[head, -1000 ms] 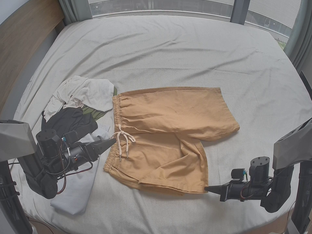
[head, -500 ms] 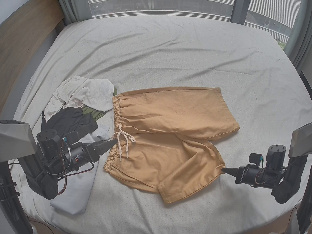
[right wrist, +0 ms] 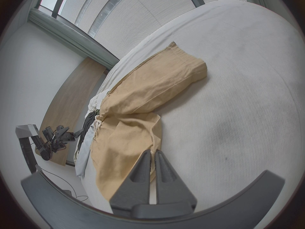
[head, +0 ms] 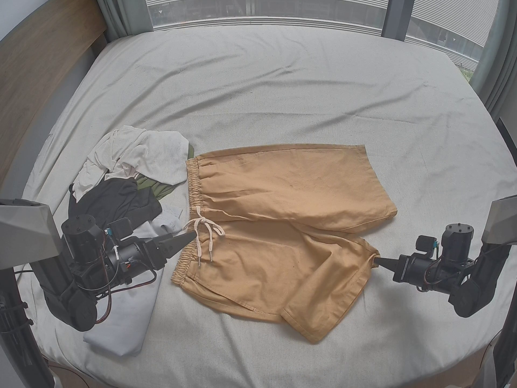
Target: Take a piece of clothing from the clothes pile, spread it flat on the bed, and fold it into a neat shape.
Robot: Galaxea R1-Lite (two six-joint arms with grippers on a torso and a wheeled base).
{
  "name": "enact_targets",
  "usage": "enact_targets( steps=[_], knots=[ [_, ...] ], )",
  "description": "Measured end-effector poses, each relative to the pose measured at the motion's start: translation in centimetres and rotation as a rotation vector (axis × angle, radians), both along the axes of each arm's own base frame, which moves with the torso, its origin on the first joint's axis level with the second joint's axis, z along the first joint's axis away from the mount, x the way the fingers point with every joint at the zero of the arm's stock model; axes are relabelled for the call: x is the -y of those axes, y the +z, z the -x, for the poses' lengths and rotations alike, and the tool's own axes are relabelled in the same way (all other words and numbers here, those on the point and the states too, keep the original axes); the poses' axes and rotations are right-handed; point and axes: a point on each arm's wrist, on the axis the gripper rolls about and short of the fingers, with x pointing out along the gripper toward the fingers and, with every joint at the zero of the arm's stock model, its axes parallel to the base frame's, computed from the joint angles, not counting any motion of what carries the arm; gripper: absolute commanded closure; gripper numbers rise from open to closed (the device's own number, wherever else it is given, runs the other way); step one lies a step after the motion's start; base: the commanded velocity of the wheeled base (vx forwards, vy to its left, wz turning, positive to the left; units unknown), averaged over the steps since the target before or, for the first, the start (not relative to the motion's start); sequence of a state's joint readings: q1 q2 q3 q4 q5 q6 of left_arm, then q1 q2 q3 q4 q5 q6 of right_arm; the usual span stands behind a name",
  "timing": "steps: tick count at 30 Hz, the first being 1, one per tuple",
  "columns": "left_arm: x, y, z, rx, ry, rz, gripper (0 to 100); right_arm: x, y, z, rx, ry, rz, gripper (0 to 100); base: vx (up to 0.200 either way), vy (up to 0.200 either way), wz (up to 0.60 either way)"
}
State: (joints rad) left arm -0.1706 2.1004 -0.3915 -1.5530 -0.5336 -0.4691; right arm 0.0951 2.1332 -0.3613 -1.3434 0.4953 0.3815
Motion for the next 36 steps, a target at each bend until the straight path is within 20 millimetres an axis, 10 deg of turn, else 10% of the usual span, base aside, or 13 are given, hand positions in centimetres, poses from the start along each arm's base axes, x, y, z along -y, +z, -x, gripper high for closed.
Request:
enact_targets(
  steps=[31, 32, 36],
  knots=[
    [0.3, -0.2, 0.1, -0.009, -0.009, -0.002, 0, 2.4, 2.4, -4.4, 0.074, -0.077, 0.017, 100, 0.000, 0.000, 0.00],
    [0.3, -0.3, 0.1, -0.009, -0.009, -0.002, 0, 2.5, 2.3, -4.4, 0.073, -0.076, 0.022, 0, 0.000, 0.000, 0.00],
    [0.3, -0.3, 0.1, -0.009, -0.009, -0.002, 0, 2.7, 2.3, -4.4, 0.071, -0.076, 0.037, 0, 0.000, 0.000, 0.00]
  ],
)
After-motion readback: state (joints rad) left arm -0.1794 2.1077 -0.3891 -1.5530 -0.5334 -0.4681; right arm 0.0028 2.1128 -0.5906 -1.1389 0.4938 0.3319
